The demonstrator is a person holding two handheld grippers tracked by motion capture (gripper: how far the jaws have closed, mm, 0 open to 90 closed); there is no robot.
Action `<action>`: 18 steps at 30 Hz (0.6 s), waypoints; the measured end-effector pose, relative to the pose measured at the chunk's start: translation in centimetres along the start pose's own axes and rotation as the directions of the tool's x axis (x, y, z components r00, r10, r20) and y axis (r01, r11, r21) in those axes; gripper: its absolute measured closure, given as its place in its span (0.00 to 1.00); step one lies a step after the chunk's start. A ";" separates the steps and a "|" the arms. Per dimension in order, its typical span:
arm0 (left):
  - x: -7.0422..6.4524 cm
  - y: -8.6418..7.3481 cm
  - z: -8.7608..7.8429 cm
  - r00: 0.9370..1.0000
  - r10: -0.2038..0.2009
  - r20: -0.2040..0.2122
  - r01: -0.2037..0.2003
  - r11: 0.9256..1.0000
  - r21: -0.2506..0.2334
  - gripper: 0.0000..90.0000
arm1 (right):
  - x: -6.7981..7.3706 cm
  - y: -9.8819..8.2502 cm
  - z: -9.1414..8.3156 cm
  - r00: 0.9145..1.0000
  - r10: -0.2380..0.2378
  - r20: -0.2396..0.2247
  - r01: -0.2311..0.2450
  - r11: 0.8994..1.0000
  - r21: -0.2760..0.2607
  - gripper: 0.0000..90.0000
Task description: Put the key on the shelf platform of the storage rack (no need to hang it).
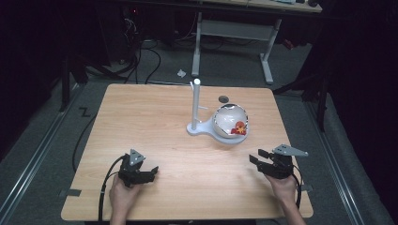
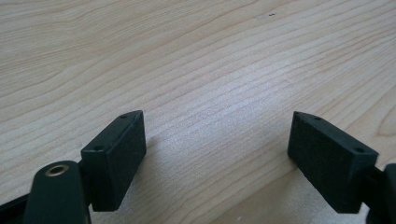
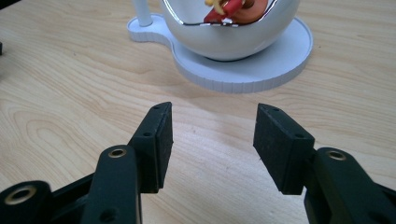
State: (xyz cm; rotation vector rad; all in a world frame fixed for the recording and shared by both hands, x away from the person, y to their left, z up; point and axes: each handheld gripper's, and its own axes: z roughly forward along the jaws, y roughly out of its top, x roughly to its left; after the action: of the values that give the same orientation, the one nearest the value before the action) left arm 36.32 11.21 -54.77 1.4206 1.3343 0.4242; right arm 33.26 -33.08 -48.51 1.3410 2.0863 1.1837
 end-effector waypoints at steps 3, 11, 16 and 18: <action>0.0 0.0 0.0 1.000 0.002 0.000 -0.002 1.000 0.002 0.22 | 0.2 -0.2 0.4 1.000 0.001 -0.003 -0.001 1.000 0.004 0.53; 0.0 0.0 0.0 1.000 0.002 0.000 -0.002 1.000 0.002 0.22 | 0.7 -0.7 1.3 1.000 0.000 -0.011 0.000 1.000 0.017 0.52; 0.0 0.0 0.0 1.000 0.002 0.000 -0.002 1.000 0.002 0.22 | 1.1 -0.7 1.9 1.000 -0.015 -0.013 0.016 1.000 0.024 0.52; 0.0 0.0 0.0 1.000 0.002 0.000 -0.002 1.000 0.002 0.22 | 1.3 -0.7 2.1 1.000 -0.018 -0.012 0.018 0.999 0.027 0.52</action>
State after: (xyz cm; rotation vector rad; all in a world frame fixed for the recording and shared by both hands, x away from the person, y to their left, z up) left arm 36.31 11.23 -54.77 1.4235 1.3336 0.4241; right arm 33.71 -31.15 -50.16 1.3279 2.1255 1.1625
